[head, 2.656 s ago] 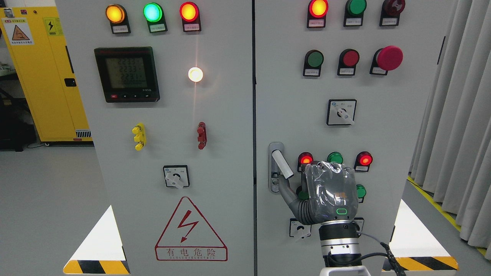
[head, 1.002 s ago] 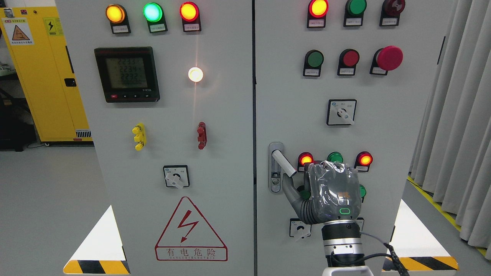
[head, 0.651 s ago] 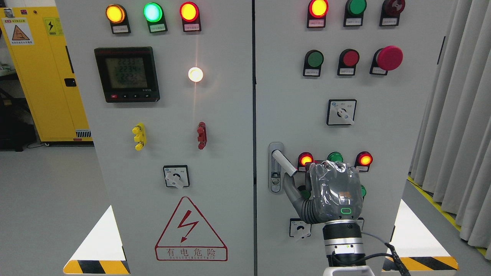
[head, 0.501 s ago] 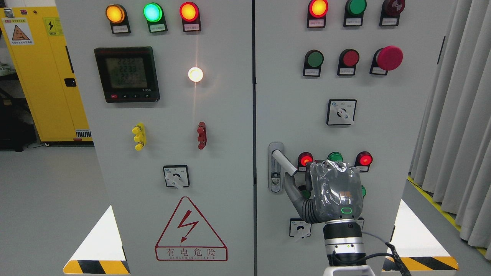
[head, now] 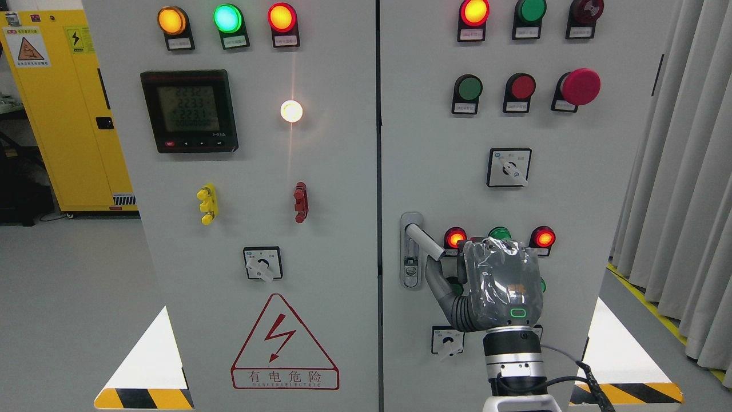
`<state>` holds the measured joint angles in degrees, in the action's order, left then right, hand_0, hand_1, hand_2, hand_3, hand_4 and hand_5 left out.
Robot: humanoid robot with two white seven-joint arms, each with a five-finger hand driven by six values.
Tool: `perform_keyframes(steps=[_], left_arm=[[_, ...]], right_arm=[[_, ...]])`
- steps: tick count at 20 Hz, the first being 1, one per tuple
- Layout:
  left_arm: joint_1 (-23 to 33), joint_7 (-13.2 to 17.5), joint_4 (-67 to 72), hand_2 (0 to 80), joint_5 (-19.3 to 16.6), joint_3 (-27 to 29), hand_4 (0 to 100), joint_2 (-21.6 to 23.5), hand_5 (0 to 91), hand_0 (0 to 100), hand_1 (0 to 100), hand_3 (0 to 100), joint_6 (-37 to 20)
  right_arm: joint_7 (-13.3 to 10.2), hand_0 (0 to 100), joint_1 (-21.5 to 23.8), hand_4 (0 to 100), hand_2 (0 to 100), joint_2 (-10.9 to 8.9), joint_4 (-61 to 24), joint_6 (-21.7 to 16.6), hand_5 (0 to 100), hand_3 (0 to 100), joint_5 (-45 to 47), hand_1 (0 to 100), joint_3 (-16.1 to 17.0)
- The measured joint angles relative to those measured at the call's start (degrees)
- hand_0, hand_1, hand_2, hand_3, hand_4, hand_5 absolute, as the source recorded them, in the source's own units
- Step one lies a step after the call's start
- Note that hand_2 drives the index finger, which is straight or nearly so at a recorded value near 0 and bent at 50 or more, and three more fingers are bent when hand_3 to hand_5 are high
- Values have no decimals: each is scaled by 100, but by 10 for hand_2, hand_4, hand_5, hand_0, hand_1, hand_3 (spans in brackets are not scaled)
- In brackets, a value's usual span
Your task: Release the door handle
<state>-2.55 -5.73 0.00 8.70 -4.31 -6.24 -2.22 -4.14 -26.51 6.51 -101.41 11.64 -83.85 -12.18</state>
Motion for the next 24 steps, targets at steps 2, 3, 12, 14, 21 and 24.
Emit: perform_keyframes(steps=[2,3,12,14,21,24], left_arm=[[0,0,0,0,0,0,0,0,0,120,556,0,0],[0,0,0,0,0,0,0,0,0,120,556,0,0],[0,0,0,0,0,0,0,0,0,120,556,0,0],[0,0,0,0,0,0,0,0,0,120,556,0,0],[0,0,0,0,0,0,0,0,0,120,556,0,0],[0,0,0,0,0,0,0,0,0,120,556,0,0]], right_arm=[[0,572,-4,1000,930,0,0,0,1000,1000,0,367,2],[1,574,-7,1000,930,0,0,0,1000,1000,0,367,4],[2,581,-24,1000,931,0,-1,0,1000,1000,3,366,13],[3,582,-30,1000,930,0,-1,0,1000,1000,4,366,15],[22,586,-38,1000,930,0,-2,0,1000,1000,4,365,18],[23,587,-41,1000,930,-1,-3,0,1000,1000,5,365,18]])
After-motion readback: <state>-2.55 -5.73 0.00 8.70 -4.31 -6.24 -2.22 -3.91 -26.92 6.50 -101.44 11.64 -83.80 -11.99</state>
